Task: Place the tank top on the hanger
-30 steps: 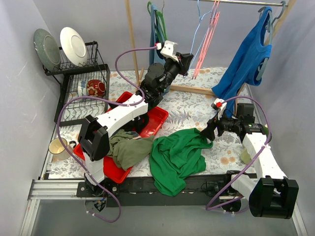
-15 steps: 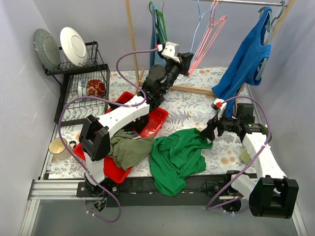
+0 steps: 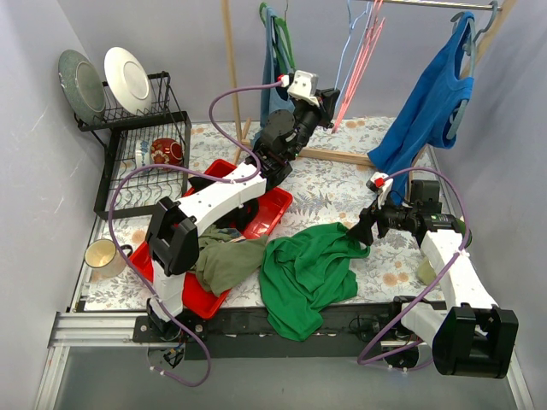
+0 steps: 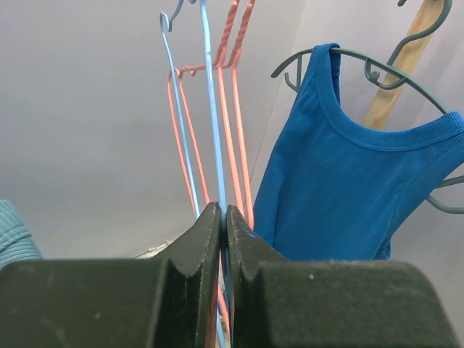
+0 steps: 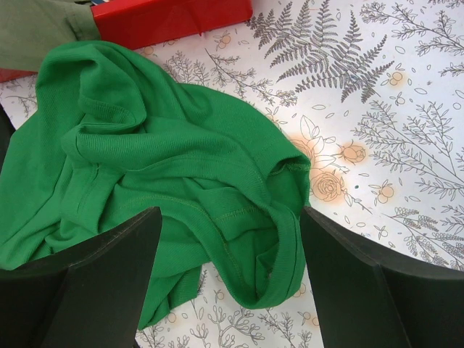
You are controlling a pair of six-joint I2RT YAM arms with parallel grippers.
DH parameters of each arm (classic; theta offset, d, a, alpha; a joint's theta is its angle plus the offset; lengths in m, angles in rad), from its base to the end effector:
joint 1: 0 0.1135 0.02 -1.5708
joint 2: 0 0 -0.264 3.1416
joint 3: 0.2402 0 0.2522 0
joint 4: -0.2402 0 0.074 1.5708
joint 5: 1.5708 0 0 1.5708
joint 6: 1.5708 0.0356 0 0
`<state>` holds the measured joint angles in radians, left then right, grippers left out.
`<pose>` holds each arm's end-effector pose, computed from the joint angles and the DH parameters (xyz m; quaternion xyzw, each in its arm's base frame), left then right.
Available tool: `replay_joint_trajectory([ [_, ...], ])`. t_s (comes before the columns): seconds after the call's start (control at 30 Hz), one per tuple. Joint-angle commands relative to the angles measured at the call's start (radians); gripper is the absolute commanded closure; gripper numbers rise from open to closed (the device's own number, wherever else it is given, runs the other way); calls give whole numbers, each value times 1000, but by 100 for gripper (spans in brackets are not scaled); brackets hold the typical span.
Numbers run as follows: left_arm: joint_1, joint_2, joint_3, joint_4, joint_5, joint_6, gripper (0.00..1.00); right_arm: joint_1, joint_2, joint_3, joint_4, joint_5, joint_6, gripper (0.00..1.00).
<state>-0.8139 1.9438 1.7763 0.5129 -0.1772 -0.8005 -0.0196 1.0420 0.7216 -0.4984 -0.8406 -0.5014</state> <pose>0.3275 -0.3376 0.4146 -0.0685 0.5733 -0.5535 0.6003 0.2055 0.0225 0.2499 -0.3481 0.7889 0.2804 0.4217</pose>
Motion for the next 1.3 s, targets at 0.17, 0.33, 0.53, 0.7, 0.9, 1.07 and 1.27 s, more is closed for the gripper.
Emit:
replay_joint_trajectory([
  [0.17, -10, -32, 54, 141, 4, 46, 100, -3, 9, 13, -5, -20, -12, 15],
  [0.33, -13, -40, 35, 173, 4, 60, 100, -3, 13, 13, -5, -20, -14, 15],
  [0.53, -19, -63, 6, 180, -4, 67, 100, -3, 13, 15, -8, -20, -16, 15],
  [0.7, -19, -127, -72, 165, -50, 60, 100, -3, 12, 15, -11, -23, -17, 15],
  [0.9, -21, -255, -195, 92, -73, 55, 100, -3, 13, 15, -12, -28, -20, 15],
  [1.07, -24, -353, -293, 61, -74, 55, 100, -3, 16, 15, -14, -26, -25, 15],
  [1.27, -27, -482, -354, -71, -59, 38, 100, -3, 21, 19, -38, -49, -48, 15],
])
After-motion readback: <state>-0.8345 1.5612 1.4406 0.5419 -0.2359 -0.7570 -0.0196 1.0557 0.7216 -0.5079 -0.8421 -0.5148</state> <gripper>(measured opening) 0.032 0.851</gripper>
